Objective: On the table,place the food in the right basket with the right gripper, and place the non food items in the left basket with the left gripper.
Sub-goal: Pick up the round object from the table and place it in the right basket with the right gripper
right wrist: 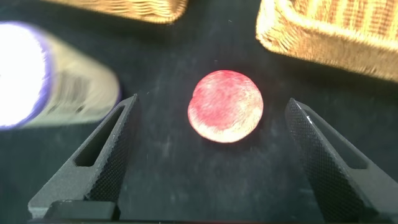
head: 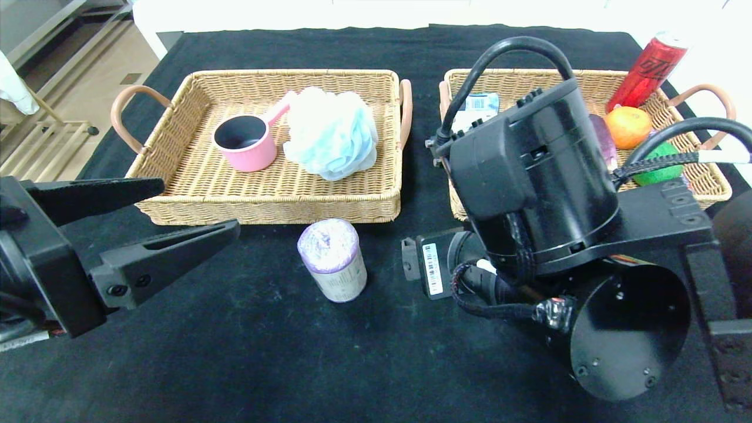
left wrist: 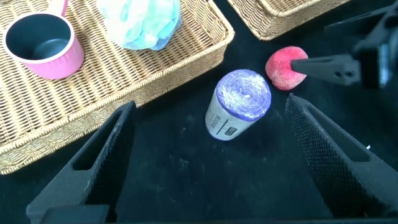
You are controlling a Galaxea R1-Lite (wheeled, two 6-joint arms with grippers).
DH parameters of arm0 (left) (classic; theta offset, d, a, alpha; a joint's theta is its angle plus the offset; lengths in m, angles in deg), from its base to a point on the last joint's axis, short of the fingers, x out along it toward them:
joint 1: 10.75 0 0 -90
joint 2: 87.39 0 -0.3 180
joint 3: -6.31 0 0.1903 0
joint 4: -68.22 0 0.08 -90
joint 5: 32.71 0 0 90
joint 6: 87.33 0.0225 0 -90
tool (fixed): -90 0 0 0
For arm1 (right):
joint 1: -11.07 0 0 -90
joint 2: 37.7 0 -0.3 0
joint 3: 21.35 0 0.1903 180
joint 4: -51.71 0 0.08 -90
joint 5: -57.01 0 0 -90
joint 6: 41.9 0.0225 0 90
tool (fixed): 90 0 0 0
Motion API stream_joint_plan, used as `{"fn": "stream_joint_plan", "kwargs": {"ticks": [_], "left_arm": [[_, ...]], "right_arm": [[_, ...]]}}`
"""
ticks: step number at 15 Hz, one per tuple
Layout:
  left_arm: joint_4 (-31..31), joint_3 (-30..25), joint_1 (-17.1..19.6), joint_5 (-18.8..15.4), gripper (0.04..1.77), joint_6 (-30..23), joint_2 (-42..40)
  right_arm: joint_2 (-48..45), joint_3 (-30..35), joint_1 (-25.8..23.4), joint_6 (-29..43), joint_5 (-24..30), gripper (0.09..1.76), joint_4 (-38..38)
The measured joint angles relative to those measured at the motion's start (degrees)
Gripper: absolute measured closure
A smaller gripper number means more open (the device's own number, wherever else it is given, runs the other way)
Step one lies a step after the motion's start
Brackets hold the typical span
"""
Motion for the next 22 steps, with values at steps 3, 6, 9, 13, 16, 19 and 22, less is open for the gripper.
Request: {"fn": "stream_joint_plan", "kwargs": {"ticks": [3,6,9,13,16,19,22], "left_arm": [[0.02,-0.22,0.00,0.02,0.09,0.67,0.02],[0.00,-0.35,-0.01,0.00,0.09,0.74,0.05],[0.02,-0.46,0.00,0.02,0.09,1.38,0.11],[0.02,-0.66,0.00,0.02,0.09,1.38,0.11],[0.02,-0.68,0.00,0.00,0.09,1.41,0.02],[0.02,-0.68,0.00,0.02,0.09,1.41,-0.01],[0.05,-0.68,0.00,0.00,0.09,1.44,-0.04]], "right_arm": [[1.50,-0.22,-2.06,2.93,-0.09,0.15,0.37],[2.71,-0.30,-3.36,3.34,-0.02,0.15,0.46],[4.00,-0.35,-4.11,5.02,-0.02,0.15,0.46],[5.88,-0.46,-5.34,6.46,0.00,0.15,0.55],[7.31,-0.74,-6.10,6.73,0.00,0.15,0.72],[8.25,-0.90,-6.62,7.75,0.00,0.15,0.80],[8.77,-0.93,-6.69,7.86,0.05,0.48,0.88]]}}
